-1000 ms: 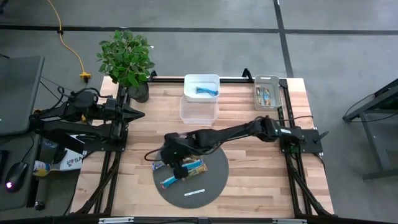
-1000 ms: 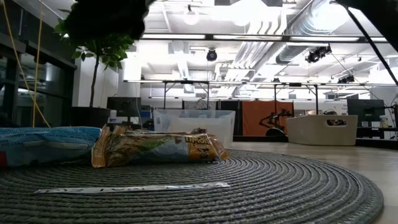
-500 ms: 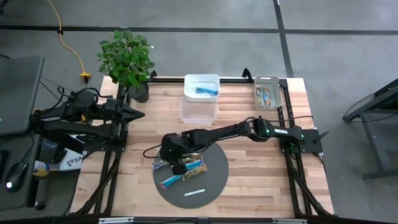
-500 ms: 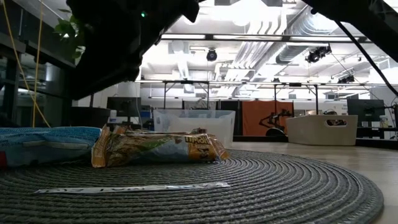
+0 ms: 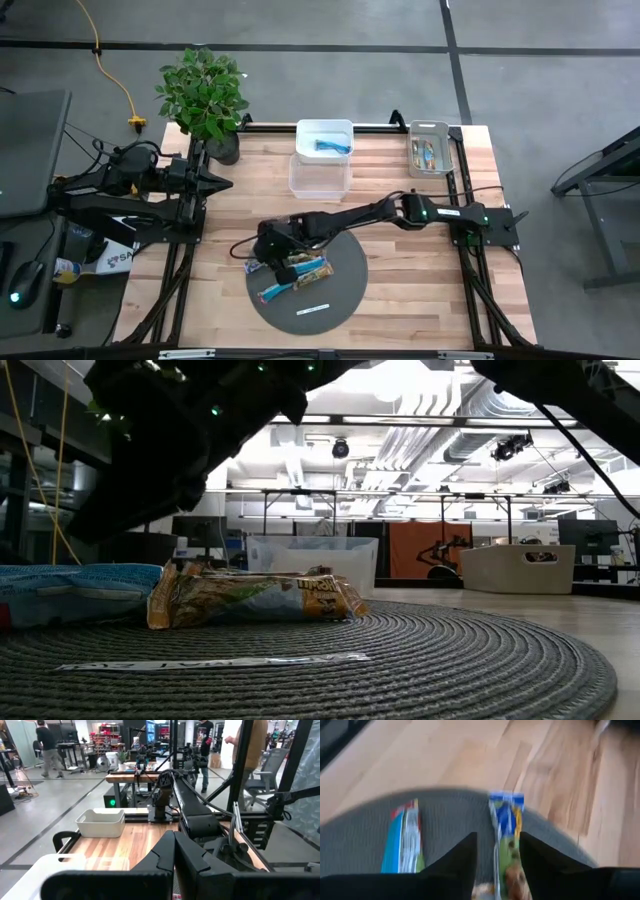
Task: Pick and place Granola Bars by type
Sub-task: Put the blue granola bar into the white bin
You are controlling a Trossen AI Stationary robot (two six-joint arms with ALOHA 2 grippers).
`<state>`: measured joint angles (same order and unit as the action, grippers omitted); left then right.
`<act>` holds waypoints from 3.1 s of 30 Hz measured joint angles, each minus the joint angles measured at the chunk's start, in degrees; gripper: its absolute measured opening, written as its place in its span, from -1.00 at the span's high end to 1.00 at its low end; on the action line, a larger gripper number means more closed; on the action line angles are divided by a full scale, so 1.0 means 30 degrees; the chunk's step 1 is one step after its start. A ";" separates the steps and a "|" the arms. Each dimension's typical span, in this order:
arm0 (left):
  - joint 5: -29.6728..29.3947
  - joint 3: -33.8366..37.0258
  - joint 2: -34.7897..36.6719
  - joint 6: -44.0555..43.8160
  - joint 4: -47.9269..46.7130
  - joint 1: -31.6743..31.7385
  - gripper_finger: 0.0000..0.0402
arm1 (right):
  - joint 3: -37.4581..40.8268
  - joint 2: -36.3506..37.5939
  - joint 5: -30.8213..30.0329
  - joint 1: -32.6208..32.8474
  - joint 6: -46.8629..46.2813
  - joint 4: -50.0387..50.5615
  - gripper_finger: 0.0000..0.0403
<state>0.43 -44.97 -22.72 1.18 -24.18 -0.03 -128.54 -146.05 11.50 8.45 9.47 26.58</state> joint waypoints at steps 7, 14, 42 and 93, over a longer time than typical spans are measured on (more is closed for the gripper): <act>0.0007 0.0000 0.0000 0.0004 0.0000 0.0007 1.00 | 0.0011 -0.0343 -0.0256 -0.0044 0.0398 -0.0353 -0.04; 0.0000 0.0000 0.0000 0.0004 0.0000 0.0000 1.00 | 0.0011 -0.0352 -0.1558 -0.0188 0.0897 -0.0401 -0.17; 0.0003 0.0000 0.0001 -0.0003 0.0003 0.0004 1.00 | 0.0011 -0.1393 -0.0959 -0.0597 -0.1151 0.0171 -0.17; 0.0000 0.0000 0.0004 0.0001 -0.0007 0.0004 1.00 | -0.1838 0.0539 0.4990 -0.0699 -0.3204 -0.0174 0.71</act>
<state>0.43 -44.97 -22.71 1.18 -24.21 -0.02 -134.06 -144.44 26.47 6.35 -0.14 26.05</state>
